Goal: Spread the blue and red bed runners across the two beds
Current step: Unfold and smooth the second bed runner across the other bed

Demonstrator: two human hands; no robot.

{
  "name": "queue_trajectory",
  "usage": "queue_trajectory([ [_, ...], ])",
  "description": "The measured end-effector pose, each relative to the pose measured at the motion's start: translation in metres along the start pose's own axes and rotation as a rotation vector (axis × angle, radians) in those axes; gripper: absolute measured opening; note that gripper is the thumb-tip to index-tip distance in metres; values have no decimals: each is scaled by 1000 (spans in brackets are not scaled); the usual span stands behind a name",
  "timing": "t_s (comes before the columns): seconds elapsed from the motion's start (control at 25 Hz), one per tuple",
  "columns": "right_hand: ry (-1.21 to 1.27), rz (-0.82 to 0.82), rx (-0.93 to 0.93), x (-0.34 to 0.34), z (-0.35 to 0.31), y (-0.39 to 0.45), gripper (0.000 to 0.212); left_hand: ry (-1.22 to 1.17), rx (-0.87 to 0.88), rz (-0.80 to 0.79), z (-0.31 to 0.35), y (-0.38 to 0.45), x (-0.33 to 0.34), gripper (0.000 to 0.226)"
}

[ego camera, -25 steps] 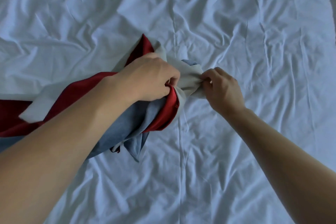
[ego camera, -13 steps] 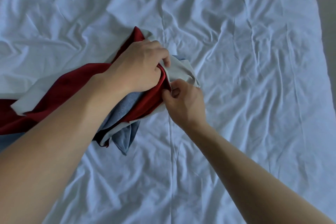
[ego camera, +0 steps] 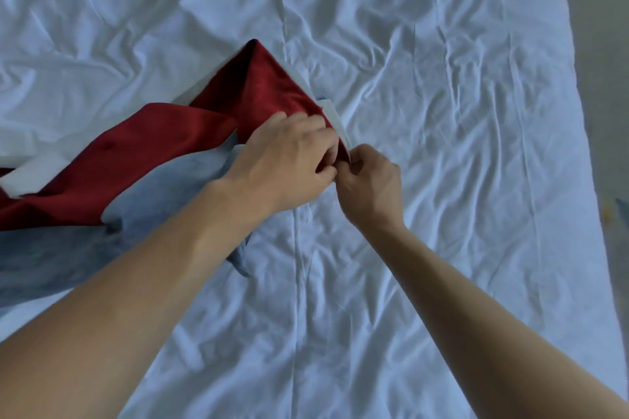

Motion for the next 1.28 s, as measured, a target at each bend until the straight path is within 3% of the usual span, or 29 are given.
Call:
queue_trajectory([
  [0.12,70,38,-24,-7,-9,13,15,204,-73,-40,-1,-18,12,24],
  [0.2,131,0,-52,-4,-14,11,11,273,-148,-18,-9,-22,16,18],
  [0.44,368,-128,48,14,-12,-4,17,230,-167,78,-7,-24,15,17],
  [0.72,368,41,99,-26,7,31,7,259,-241,7,3,-37,29,11],
  [0.96,382,-213,134,0,9,-2,14,57,-328,137,19,-25,31,13],
  [1.2,388,-18,200,-40,34,18,15,183,-211,27,29,-24,43,16],
  [1.28,430,6,217,-51,44,18,8,73,-218,54,32,-17,42,11],
])
Point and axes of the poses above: each hand's wrist, its own y-axis towards the middle knuckle, its own x-axis out of the palm, z = x × y, the point moved 3 cm from there along y, towards the middle knuckle, and after that the axes turned 1 degree about -y, right-handed, at the moved point
